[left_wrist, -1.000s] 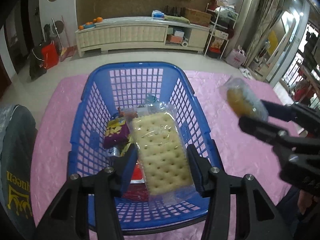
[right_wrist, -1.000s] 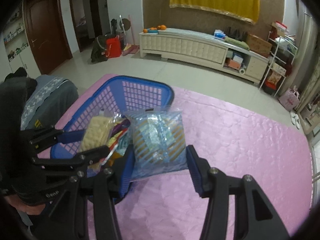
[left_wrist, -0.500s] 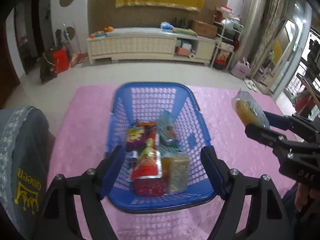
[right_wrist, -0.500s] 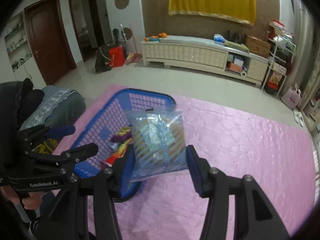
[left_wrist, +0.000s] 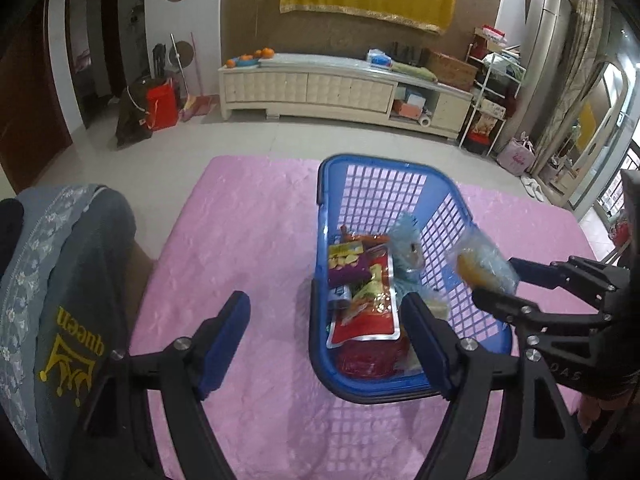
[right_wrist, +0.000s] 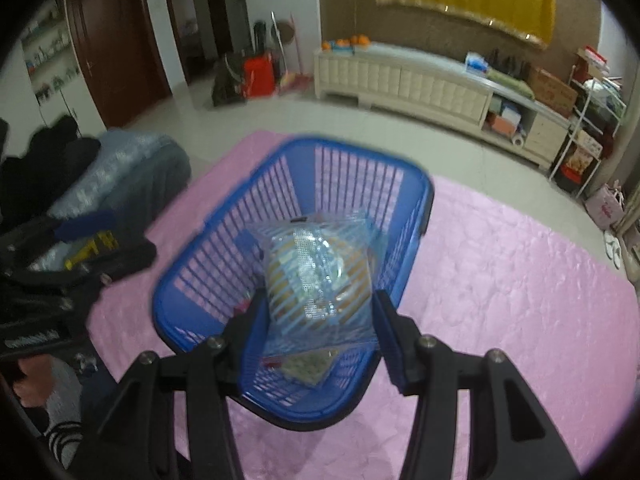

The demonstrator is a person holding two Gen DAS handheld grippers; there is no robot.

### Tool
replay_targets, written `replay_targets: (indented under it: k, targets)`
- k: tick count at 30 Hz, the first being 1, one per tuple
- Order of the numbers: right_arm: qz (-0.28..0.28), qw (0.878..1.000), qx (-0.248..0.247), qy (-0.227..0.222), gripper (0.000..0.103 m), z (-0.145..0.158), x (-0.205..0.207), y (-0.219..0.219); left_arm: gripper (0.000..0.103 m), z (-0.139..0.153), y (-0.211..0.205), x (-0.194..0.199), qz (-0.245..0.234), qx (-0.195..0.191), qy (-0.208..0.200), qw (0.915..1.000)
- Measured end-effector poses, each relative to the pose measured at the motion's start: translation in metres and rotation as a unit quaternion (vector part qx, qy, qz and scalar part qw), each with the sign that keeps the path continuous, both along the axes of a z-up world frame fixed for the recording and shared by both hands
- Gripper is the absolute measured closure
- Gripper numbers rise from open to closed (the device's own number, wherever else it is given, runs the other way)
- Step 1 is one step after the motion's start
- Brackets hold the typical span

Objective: Organize snacks

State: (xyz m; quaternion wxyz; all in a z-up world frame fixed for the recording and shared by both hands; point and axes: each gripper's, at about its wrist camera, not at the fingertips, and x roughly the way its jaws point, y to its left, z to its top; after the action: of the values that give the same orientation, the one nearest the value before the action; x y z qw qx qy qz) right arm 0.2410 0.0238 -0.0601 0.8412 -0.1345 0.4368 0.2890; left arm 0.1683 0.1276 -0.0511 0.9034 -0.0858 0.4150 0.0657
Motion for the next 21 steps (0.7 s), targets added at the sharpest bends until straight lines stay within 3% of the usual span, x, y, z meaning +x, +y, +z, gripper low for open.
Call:
replay_targets:
  k: [7,13,18,21]
  targets:
    - [0.011,1.000,-0.006,0.015,0.047,-0.022,0.008,0.005,0.027,-0.017,0.000,0.009,-0.001,-0.015,0.016,0.9998]
    - [0.010,1.000,-0.026,0.009,0.046,-0.024,0.004,0.004,0.027,-0.020,-0.003,0.005,-0.005,-0.017,0.019,0.9997]
    - [0.006,1.000,-0.020,0.013,0.032,-0.017,-0.001,0.001,0.027,-0.012,-0.008,-0.001,-0.005,-0.005,0.011,0.9999]
    - [0.006,1.000,-0.013,0.010,0.032,-0.012,-0.007,-0.001,0.027,-0.007,-0.011,-0.008,-0.009,-0.007,0.004,0.9999]
